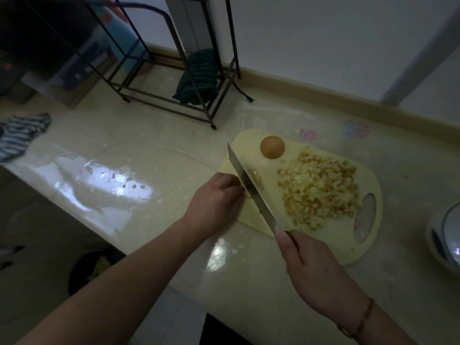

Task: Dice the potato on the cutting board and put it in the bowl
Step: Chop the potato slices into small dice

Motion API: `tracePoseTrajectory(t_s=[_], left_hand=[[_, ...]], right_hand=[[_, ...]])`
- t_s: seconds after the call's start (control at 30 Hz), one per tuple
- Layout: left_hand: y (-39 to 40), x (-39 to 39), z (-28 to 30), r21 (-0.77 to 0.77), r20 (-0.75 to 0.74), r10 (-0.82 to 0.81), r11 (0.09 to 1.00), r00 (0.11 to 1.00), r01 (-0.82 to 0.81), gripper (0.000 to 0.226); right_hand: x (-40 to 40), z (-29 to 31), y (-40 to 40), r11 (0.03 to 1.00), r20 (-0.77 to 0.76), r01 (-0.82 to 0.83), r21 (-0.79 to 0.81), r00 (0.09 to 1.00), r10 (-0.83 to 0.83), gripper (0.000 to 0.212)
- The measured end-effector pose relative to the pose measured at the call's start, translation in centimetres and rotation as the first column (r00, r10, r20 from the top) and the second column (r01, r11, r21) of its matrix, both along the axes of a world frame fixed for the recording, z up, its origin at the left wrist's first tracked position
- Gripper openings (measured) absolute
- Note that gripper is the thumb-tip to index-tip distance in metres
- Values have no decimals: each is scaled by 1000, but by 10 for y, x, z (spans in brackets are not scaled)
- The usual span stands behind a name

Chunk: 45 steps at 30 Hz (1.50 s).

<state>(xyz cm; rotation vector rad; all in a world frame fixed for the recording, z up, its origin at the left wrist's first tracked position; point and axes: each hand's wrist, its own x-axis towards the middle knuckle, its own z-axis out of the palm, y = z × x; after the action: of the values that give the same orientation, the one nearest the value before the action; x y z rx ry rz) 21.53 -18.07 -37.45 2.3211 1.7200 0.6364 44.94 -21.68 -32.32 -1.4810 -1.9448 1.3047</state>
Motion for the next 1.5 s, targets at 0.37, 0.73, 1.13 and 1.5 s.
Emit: tracePoseTrajectory(t_s=[0.37,0.73,1.13,1.5], left_hand=[[2,-1,-5,-16,-3,-9,1000,1000,9,26],[4,0,3,-25,13,-44,999,999,44,28],[-1,-2,2,-9,16,7,1000,1000,-7,28],[0,-3,4,-10,22,-19,1000,1000,19,28]], right_hand=[[8,-2,-22,998,96,-46,38,994,42,47],[-11,-3,16,996,109,-51,-72,992,59,49],[-1,1,7,999,53,-8,-40,999,10,54],[-3,-3,-6,997,76,-64,44,995,61,51]])
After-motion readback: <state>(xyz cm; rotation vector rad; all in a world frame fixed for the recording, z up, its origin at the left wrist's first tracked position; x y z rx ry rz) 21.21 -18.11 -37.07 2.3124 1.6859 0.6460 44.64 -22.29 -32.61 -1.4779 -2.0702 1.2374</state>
